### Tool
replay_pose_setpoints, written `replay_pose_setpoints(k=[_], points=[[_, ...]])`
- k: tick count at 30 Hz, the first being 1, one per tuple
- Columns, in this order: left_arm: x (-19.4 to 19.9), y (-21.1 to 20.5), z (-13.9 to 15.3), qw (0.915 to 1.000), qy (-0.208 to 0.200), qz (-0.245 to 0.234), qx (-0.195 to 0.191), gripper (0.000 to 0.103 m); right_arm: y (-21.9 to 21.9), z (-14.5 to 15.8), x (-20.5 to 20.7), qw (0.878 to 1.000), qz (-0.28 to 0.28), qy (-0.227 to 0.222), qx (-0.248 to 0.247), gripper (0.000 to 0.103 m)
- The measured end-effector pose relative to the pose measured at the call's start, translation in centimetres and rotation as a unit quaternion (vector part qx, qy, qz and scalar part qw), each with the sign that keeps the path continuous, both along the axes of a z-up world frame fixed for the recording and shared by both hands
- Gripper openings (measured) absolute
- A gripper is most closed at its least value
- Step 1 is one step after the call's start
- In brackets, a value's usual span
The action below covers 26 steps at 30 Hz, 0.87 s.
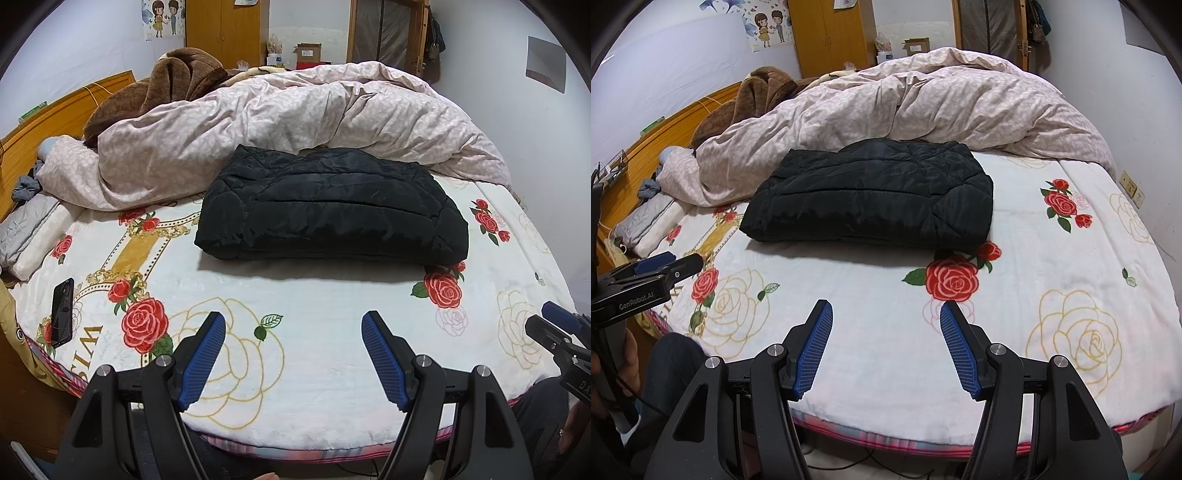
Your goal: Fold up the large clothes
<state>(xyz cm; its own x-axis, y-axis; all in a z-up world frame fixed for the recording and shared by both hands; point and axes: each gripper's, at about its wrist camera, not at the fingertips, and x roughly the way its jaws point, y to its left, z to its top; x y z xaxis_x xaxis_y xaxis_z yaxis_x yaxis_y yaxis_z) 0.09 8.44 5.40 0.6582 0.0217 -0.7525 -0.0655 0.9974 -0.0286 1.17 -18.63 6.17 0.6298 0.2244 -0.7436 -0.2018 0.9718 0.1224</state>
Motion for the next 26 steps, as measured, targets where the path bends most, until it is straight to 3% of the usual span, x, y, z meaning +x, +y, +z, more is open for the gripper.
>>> replay_pose_setpoints(k=[15, 26], points=[[0.13, 0.1, -0.37, 0.9999, 0.01, -0.002, -0.003, 0.078, 0.12, -0.04, -0.11, 1.0, 0.0, 0.001, -0.001, 0.061], [-0.05, -0.05, 0.17, 1.0, -0.005, 0.001, -0.003, 0.078, -0.2, -0.06, -0.39, 1.0, 0.004, -0.001, -0.002, 0.061]])
